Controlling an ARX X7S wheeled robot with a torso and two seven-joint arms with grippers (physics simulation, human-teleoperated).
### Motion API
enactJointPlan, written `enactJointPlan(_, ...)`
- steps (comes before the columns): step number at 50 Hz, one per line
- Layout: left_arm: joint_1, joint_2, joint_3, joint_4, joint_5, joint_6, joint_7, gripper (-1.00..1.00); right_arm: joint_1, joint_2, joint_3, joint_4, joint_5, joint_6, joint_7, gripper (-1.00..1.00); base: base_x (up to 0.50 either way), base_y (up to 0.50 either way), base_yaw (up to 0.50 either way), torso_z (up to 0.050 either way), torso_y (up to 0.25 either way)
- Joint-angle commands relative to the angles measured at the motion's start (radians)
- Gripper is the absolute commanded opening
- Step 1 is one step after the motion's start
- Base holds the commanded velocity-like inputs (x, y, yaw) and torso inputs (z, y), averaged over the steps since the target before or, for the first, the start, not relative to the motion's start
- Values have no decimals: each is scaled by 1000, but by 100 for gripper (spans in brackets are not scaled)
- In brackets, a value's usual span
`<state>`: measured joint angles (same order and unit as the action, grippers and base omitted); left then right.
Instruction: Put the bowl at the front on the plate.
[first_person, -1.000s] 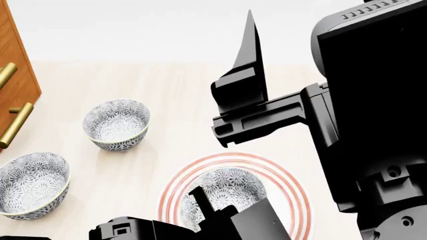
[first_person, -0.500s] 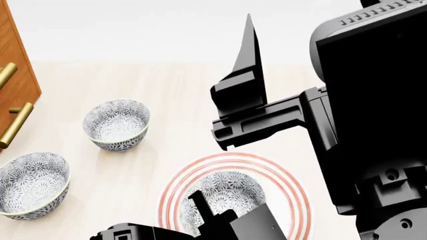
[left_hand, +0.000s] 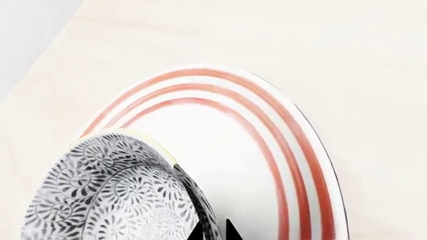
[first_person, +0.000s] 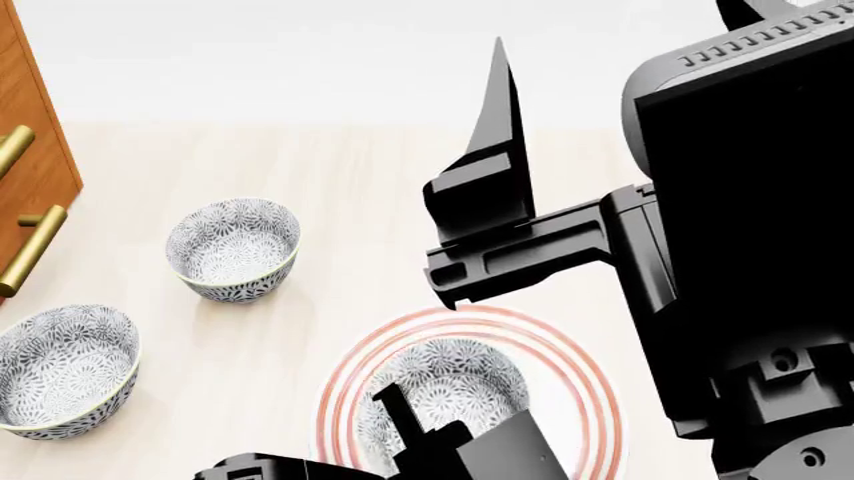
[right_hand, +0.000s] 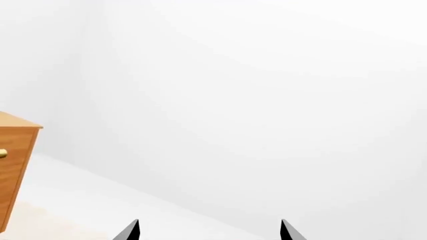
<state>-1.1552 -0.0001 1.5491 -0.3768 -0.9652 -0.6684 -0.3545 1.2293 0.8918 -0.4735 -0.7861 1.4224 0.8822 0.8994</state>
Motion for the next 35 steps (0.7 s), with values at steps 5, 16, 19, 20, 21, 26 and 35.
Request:
enactJointPlan(5, -3, 0, -1, 8, 13, 14, -33, 100, -8, 6, 2, -5, -5, -8, -3, 100, 0, 0, 0, 0, 0)
enactJointPlan(16, -9, 0, -2, 33, 9, 36, -22, 100, -3, 8, 2, -4, -2, -8, -6, 100, 0, 0, 0, 0, 0)
enactJointPlan(19, -14, 0, -1, 45, -4, 44, -27, 100, -5, 10, 3, -5, -3, -9, -7, 100, 0, 0, 0, 0, 0)
enactJointPlan(20, -17, 0, -3, 55, -13, 50, -27, 100, -7, 9, 3, -6, -5, -11, -7, 100, 0, 0, 0, 0, 0)
enactJointPlan(21, -19, 0, -3, 57, -19, 56, -27, 100, -6, 9, 3, -6, -5, -11, -7, 100, 0, 0, 0, 0, 0)
enactJointPlan(26, -37, 0, -7, 70, -63, 81, -26, 100, -8, 9, 2, -9, -5, -12, -6, 100, 0, 0, 0, 0, 0)
enactJointPlan(35, -69, -24, -37, 100, -117, 104, -21, 100, -5, 7, 0, -11, -4, -10, 0, 100, 0, 0, 0, 0, 0)
